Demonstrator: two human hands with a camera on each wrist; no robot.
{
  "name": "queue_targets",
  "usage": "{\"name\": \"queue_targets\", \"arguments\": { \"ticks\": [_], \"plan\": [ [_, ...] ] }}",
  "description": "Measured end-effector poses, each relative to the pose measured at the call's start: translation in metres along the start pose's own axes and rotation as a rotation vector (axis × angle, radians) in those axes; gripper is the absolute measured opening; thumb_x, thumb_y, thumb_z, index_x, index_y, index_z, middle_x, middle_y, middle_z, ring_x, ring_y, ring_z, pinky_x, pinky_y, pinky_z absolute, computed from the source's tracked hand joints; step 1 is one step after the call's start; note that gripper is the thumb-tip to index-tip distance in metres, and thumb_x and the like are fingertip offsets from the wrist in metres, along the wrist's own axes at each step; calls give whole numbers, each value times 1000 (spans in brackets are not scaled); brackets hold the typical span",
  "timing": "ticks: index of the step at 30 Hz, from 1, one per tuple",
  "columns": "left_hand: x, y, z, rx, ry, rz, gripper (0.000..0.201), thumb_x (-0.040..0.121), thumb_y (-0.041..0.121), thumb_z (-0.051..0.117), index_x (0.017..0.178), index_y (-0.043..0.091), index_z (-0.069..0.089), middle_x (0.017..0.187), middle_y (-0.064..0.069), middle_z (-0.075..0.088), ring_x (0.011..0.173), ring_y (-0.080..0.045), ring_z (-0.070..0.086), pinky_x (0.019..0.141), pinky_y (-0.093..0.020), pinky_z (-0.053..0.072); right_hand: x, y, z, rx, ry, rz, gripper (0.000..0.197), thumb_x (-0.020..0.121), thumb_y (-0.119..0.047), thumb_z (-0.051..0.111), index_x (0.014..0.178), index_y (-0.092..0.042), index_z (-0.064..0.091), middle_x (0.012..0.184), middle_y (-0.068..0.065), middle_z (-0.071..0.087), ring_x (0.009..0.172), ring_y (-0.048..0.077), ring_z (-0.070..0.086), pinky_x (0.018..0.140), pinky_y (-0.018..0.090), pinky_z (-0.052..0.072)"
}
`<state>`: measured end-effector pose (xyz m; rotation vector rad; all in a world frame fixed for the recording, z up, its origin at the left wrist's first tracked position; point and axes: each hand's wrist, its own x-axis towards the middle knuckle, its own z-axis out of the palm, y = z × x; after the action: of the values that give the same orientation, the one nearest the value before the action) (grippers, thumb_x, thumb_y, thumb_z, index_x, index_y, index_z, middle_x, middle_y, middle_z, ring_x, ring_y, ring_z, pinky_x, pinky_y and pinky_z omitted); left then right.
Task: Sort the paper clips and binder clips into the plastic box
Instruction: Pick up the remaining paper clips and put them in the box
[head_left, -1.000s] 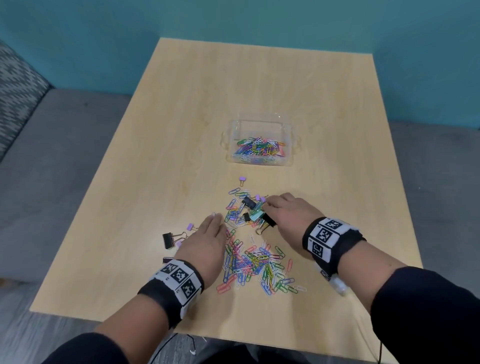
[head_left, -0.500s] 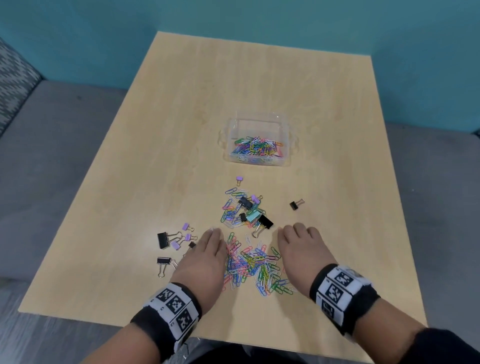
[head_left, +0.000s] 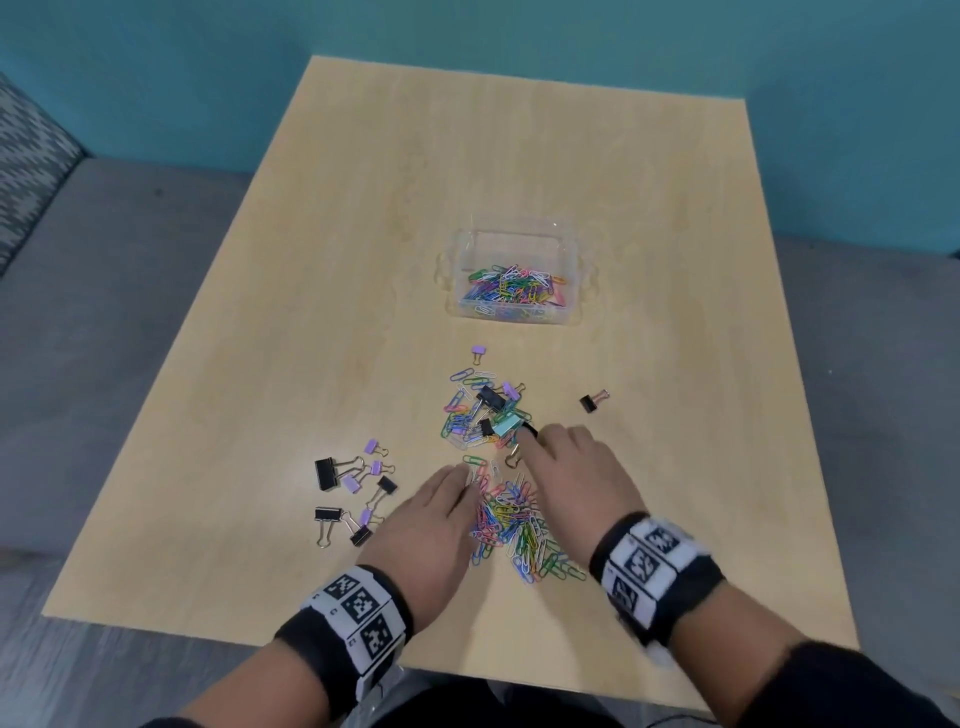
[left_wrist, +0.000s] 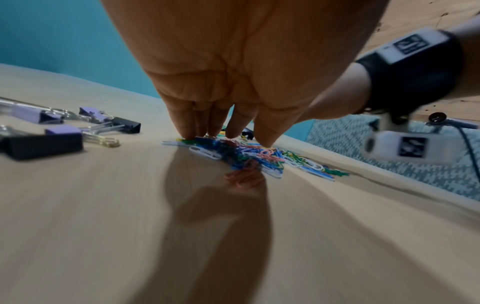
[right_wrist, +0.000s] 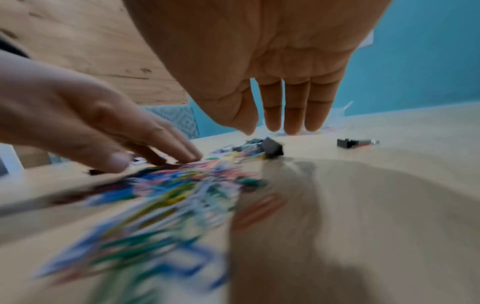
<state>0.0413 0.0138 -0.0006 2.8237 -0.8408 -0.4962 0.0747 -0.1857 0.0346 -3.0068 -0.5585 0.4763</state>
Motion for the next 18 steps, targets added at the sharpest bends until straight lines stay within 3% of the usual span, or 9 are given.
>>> {"name": "queue_targets", "arguments": {
  "ticks": [3, 5, 9, 12, 16, 18],
  "plan": [
    [-1, 0, -2, 5, 0, 4, 52, 84, 30, 37, 125, 1, 54, 131, -18, 54, 123, -31, 50, 98, -38, 47, 25, 16, -16, -140, -62, -79, 67, 73, -2, 56, 135, -12, 34, 119, 11, 48, 104, 32, 45, 81, 42, 40],
    [-1, 0, -1, -6, -6, -9, 53, 83, 31, 36, 125, 3, 55, 130, -16, 54, 122, -29, 51, 95, -37, 49, 34, 24, -20, -224, -125, -147, 61, 74, -4, 55, 131, -11, 35, 120, 11, 48, 105, 32, 44, 82, 42, 39],
    [1, -1, -1, -9, 0, -33, 54, 81, 33, 35, 122, 7, 59, 129, -13, 57, 119, -25, 55, 92, -33, 51, 41, 31, -18, -313, -183, -205, 50, 75, -9, 58, 122, -12, 41, 114, 9, 52, 100, 31, 45, 77, 40, 40],
    [0, -1, 0, 10, 20, -36, 54, 81, 33, 35, 120, 7, 61, 127, -12, 59, 117, -25, 57, 91, -32, 51, 40, 34, -13, -318, -134, -219, 35, 77, -15, 58, 112, -15, 49, 103, 6, 58, 91, 29, 49, 71, 40, 39],
    [0, -4, 2, 12, 42, -20, 52, 82, 32, 37, 122, 7, 58, 129, -13, 57, 119, -26, 55, 93, -34, 50, 29, 47, -11, -184, -54, -100, 23, 75, -28, 54, 96, -19, 57, 92, 3, 61, 86, 28, 50, 69, 39, 45],
    [2, -5, 4, 23, 56, -12, 49, 82, 30, 49, 123, 5, 56, 130, -15, 56, 119, -28, 54, 93, -37, 51, 18, 60, -9, -118, -35, 23, 24, 75, -32, 51, 93, -18, 59, 94, 5, 61, 89, 29, 50, 70, 39, 46]
  ]
}}
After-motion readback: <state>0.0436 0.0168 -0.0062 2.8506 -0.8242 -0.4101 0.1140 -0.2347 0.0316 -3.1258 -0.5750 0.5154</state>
